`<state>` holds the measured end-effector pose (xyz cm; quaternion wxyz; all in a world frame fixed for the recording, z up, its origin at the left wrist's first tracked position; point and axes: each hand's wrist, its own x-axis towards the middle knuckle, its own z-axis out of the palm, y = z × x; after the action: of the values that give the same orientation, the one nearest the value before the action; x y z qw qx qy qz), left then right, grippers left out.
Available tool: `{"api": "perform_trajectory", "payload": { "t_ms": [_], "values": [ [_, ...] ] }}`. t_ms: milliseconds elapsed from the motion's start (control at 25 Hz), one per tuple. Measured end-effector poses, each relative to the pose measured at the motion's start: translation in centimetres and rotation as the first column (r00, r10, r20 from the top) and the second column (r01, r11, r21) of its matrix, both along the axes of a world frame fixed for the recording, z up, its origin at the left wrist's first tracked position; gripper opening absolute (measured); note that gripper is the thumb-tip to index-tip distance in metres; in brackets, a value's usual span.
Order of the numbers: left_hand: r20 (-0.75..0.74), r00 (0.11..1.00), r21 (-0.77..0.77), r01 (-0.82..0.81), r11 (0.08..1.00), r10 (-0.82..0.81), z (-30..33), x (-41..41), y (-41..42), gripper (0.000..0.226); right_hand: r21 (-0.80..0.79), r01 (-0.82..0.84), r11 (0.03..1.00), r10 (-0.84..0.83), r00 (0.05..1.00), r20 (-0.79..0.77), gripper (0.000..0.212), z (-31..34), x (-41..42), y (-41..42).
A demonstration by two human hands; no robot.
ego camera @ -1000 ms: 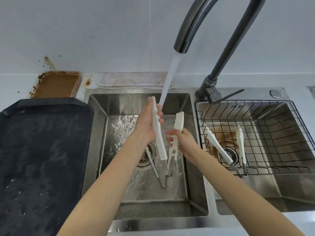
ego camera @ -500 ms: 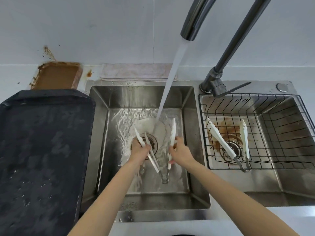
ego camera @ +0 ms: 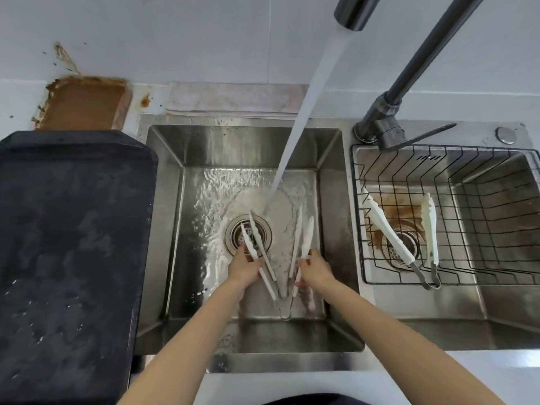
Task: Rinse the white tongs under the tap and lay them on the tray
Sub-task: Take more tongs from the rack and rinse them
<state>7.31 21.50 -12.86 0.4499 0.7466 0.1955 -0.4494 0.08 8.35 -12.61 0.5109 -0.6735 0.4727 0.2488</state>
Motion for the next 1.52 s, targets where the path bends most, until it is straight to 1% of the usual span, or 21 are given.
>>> {"api": "perform_trajectory", "payload": {
  "t_ms": [80, 240, 400, 480, 600, 680, 800, 920, 1080, 1160, 1360, 1400, 1520],
  "values": [
    [0.008, 1.000, 0.040, 0.029, 0.999, -0.030, -0.6, 0.4, -0.1, 0.050, 0.016, 0.023, 1.000, -0.022, 0.999, -0.032, 0.032, -0.4, 0.4, -0.2],
    [0.008, 0.998, 0.080, 0.054, 0.995, -0.055, -1.8, 0.8, -0.3, 0.041, 0.032, 0.014, 0.999, -0.012, 0.998, -0.067, 0.032, -1.1, 1.2, -0.4],
    [-0.001, 0.998, 0.098, 0.064, 0.993, -0.065, -2.8, 0.7, -0.8, 0.038, -0.039, -0.017, 0.999, 0.014, 0.996, -0.088, 0.030, -2.2, 1.5, -0.4],
    [-0.004, 0.998, 0.098, 0.064, 0.993, -0.064, -3.1, 0.7, -1.0, 0.038, -0.076, -0.050, 0.996, 0.042, 0.994, -0.101, 0.030, -2.8, 1.4, -0.3],
    [-0.002, 0.998, 0.091, 0.070, 0.993, -0.070, -3.5, 0.9, -1.2, 0.046, -0.116, -0.084, 0.990, 0.072, 0.992, -0.101, 0.032, -3.1, 1.5, -0.3],
    [-0.001, 0.997, 0.090, 0.073, 0.993, -0.074, -3.6, 1.3, -1.2, 0.047, -0.103, -0.077, 0.992, 0.068, 0.994, -0.085, 0.033, -3.1, 1.7, -0.3],
    [-0.007, 0.998, 0.075, 0.065, 0.995, -0.065, -3.6, 2.1, -1.2, 0.043, -0.070, -0.047, 0.996, 0.042, 0.996, -0.073, 0.037, -3.0, 2.2, -0.6],
    [-0.028, 0.998, 0.042, 0.062, 0.997, -0.061, -3.5, 2.7, -1.2, 0.048, -0.053, -0.019, 0.998, 0.015, 0.998, -0.067, 0.040, -2.9, 2.6, -1.0],
    [0.020, 0.992, 0.063, 0.121, 0.991, -0.123, -2.9, 2.8, -1.1, 0.044, -0.050, -0.047, 0.998, 0.044, 0.997, -0.068, 0.047, -2.5, 2.6, -1.1],
    [0.037, 0.990, 0.064, 0.131, 0.989, -0.134, -2.4, 2.8, -1.1, 0.042, -0.063, -0.087, 0.994, 0.082, 0.994, -0.075, 0.047, -2.0, 2.6, -1.1],
    [0.121, 0.970, 0.088, 0.202, 0.975, -0.212, -0.6, 3.1, -1.3, 0.025, -0.088, -0.197, 0.976, 0.186, 0.975, -0.121, 0.048, -0.3, 2.5, -1.5],
    [0.122, 0.965, 0.091, 0.222, 0.971, -0.232, -0.2, 3.2, -1.3, 0.025, -0.092, -0.206, 0.974, 0.196, 0.974, -0.109, 0.047, 0.1, 2.4, -1.5],
    [0.145, 0.935, 0.116, 0.309, 0.944, -0.324, 1.6, 3.2, -1.5, 0.043, -0.118, -0.225, 0.967, 0.223, 0.974, -0.032, 0.044, 1.4, 2.2, -1.7]
  ]
}}
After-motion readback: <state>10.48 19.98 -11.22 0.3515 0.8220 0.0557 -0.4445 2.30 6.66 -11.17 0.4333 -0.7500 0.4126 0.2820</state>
